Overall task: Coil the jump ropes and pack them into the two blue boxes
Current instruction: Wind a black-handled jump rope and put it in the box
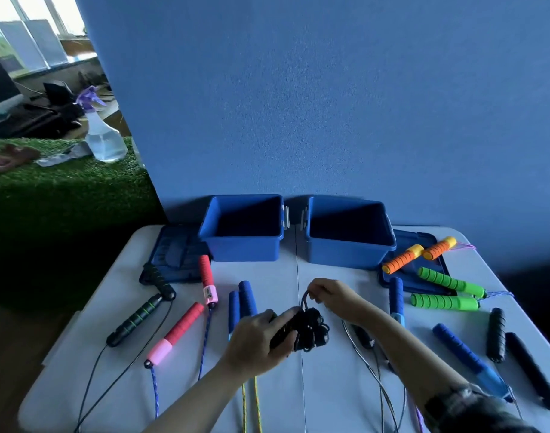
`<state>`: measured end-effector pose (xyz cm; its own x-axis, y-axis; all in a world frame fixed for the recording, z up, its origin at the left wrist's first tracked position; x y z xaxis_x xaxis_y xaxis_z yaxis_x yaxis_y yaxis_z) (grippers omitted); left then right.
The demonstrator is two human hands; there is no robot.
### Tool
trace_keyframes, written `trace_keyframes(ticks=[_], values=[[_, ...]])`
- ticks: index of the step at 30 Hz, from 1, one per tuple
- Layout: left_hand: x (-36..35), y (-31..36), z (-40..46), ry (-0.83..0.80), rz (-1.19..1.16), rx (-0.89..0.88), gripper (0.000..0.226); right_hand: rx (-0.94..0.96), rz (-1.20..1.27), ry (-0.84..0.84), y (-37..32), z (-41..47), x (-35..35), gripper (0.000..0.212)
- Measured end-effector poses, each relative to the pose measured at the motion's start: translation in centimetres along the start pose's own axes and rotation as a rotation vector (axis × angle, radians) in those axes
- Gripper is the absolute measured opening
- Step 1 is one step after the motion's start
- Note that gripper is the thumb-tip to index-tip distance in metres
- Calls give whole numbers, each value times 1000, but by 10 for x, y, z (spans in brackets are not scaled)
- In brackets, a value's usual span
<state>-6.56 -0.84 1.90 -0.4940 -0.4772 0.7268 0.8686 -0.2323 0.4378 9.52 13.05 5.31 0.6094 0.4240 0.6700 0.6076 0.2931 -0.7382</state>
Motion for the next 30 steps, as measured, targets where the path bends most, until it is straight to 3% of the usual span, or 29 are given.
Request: trace_keyframes(ticks=[6,13,15,19,23,27,30], values=[[9,13,3,-53,-99,280,74,-102,200,-22,9,-4,-8,33],[4,17,7,20,17,335,66,-385,231,-90,18,-20,-25,30],[2,17,10,66,2,379,62,-345,171,-73,18,-32,-39,27],[-1,8,22,115,51,447,58,-342,315,-79,7,-61,-61,18],[3,-14,32,124,70,605,56,-330,303,-12,0,-75,-65,18],[12,-22,41,138,200,672,50,-319,192,-23,-12,-89,-62,22],[14,-21,39,73,331,603,52,-151,-59,-87,-31,-98,-55,28]])
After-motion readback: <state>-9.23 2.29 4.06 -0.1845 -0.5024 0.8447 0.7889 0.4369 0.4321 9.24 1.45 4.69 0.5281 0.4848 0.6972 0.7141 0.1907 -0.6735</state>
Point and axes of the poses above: each hand's wrist, its own z-axis towards the middle knuckle, its own x-axis out of the back of the hand, y = z × x, the point moved 1 cm from there along z, towards the middle knuckle, and after that the axes turned 12 degrees about y, right-handed, at the moved point
